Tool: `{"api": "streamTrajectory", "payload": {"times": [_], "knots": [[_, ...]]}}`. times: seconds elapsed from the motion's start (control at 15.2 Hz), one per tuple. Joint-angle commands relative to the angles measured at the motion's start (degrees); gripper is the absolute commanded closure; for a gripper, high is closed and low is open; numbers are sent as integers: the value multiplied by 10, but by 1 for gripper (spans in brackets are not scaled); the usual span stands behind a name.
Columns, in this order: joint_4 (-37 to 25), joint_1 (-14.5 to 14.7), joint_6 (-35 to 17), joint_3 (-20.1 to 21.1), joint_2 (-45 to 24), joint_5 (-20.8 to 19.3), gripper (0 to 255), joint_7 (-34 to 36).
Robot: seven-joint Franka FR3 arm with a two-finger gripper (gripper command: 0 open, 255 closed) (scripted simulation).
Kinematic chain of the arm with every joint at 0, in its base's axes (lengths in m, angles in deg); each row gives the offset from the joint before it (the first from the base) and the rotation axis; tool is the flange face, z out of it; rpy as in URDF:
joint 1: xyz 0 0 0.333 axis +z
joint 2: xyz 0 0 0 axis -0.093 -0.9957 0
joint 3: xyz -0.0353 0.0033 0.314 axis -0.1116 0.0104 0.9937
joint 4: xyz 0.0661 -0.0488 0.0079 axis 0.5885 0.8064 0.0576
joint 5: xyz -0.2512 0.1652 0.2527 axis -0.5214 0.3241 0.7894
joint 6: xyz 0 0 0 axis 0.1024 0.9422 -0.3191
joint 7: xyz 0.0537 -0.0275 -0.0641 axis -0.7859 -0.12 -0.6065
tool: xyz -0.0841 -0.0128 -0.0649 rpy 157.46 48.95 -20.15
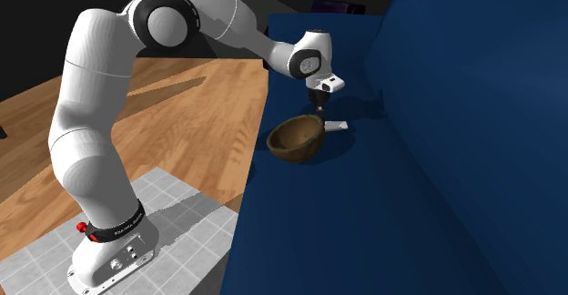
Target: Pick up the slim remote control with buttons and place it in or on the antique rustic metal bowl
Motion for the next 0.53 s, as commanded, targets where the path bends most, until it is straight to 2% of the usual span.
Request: {"api": "streamTrajectory", "payload": {"times": [0.0, 0.4, 0.46], "knots": [[0, -1, -4, 0, -3, 1, 0, -1], [0, -1, -4, 0, -3, 1, 0, -1], [0, -1, -4, 0, -3, 1, 255, -1]]}}
